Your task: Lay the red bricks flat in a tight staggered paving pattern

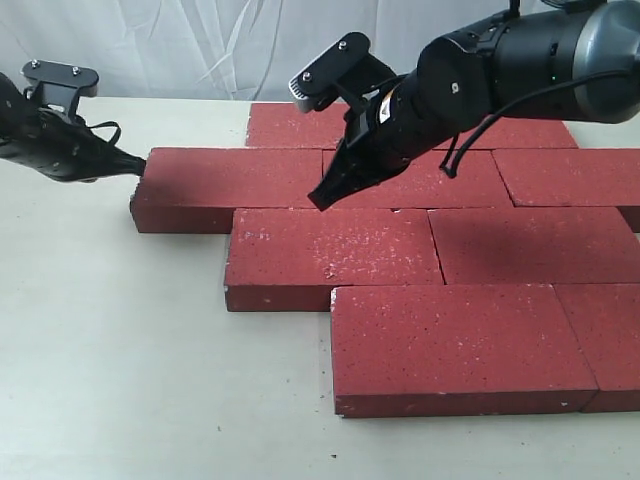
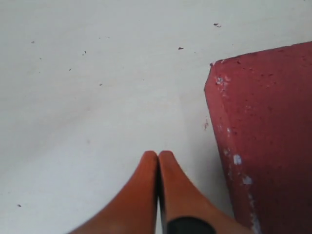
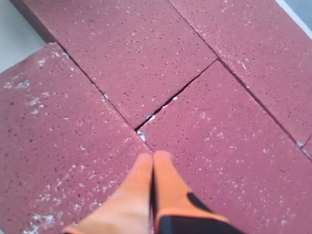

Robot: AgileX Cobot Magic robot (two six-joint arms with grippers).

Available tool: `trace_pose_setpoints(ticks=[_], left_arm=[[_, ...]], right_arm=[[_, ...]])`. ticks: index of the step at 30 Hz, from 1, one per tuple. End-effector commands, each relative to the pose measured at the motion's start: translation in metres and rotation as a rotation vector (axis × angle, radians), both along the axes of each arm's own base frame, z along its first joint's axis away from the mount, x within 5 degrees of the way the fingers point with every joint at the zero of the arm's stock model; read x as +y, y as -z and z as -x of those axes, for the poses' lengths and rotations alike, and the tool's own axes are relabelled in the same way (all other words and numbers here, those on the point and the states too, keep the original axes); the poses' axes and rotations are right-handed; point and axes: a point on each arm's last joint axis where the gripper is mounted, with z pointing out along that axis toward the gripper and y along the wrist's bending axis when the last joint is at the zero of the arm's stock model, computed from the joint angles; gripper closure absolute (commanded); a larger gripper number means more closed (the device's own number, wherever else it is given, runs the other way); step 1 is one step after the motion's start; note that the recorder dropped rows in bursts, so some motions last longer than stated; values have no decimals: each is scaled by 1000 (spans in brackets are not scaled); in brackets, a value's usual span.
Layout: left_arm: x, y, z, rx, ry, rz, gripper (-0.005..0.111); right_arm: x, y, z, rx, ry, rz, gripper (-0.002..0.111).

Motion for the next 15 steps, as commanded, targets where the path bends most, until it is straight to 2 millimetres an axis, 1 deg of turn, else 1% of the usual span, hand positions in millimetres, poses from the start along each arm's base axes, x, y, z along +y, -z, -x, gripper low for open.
trace_pose_setpoints(ticks=[1, 3, 6, 8, 10, 13, 15], left_arm=[[-2, -22, 8, 18, 9, 27, 107], [-3, -29, 13, 46, 28, 27, 107], [-4, -43, 23, 85, 59, 26, 107], [-5, -51, 30, 115, 74, 32, 107], [-6, -58, 36, 140, 86, 38, 107], [-7, -67, 43, 162, 104, 41, 107], [-7, -71, 46, 164, 111, 41, 107]], right_arm=[[-8, -10, -1, -101, -98, 128, 109], [-16, -13, -4, -72, -85, 191, 109], [-37, -21, -8, 56, -7, 261, 109], [-55, -27, -11, 144, 84, 292, 109], [-74, -34, -14, 189, 185, 289, 109], [-109, -44, -14, 236, 341, 259, 109], [-131, -50, -10, 247, 409, 237, 109]])
